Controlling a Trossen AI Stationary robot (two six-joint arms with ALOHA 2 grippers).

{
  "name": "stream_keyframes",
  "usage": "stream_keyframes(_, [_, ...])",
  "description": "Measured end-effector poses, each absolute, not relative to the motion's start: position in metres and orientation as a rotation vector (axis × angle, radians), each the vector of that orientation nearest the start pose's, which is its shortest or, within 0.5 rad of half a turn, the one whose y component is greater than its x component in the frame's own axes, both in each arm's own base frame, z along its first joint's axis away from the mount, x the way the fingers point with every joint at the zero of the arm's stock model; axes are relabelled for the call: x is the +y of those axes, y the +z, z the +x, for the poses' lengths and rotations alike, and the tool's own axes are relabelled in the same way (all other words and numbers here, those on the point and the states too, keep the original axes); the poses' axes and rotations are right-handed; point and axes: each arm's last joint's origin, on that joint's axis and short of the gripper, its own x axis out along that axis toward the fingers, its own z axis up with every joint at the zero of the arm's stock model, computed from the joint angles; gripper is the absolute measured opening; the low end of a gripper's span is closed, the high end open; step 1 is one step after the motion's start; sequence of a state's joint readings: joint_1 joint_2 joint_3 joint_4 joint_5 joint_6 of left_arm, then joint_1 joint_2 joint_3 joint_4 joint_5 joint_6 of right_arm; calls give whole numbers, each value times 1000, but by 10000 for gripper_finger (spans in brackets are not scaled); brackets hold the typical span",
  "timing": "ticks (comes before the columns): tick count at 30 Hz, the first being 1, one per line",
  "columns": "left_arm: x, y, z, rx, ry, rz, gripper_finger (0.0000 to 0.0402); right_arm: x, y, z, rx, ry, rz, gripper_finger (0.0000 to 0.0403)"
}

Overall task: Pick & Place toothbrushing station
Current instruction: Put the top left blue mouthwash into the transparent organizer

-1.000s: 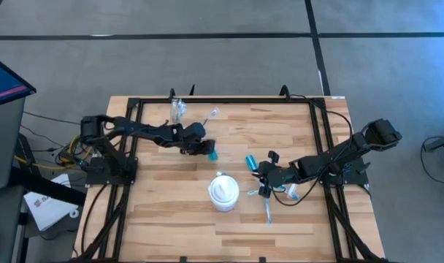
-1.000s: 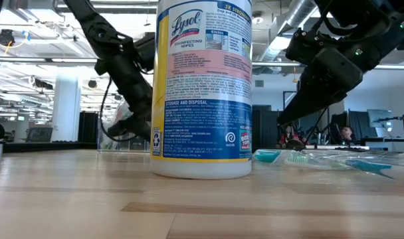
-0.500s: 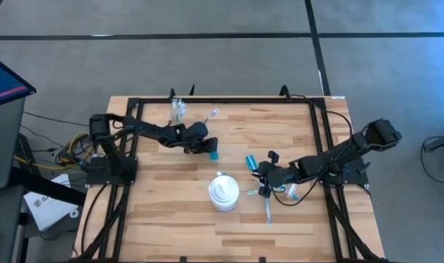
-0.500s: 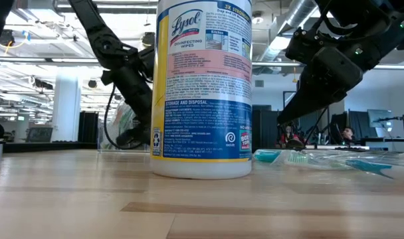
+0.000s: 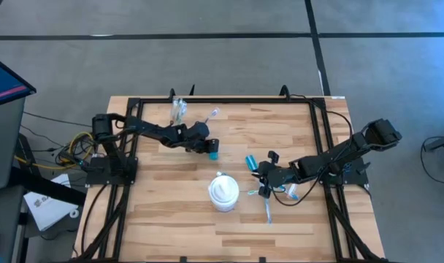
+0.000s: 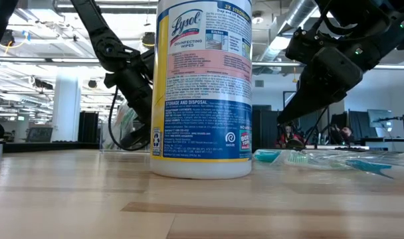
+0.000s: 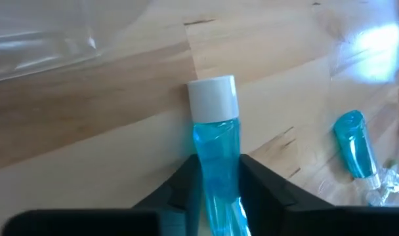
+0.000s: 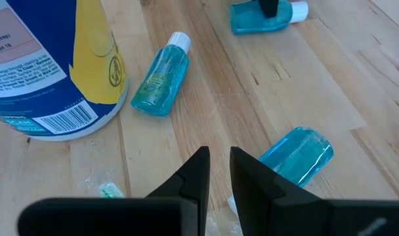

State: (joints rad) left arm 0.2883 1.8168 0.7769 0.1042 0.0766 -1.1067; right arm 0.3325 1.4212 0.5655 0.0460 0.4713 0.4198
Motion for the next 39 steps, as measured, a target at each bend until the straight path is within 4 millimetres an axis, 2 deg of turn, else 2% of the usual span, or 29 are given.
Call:
stream_keyframes(4, [85,101,306,735,676,-1187,45,70,151,242,700,-283,82,52])
stream_keyframes(14, [75,105,307,737,641,-1171,48,70,151,242,700,-283,82,52])
stream_keyframes(23, [72,138,301,659,641,-1057,48,69,151,241,705,-284,80,52])
stream_keyframes(29, [72,150,300,626,610,-1003,48,69,151,241,706,-284,79,52])
stream_keyframes(39, [55,168,301,593,530,-915,48,69,151,241,708,-284,78,52])
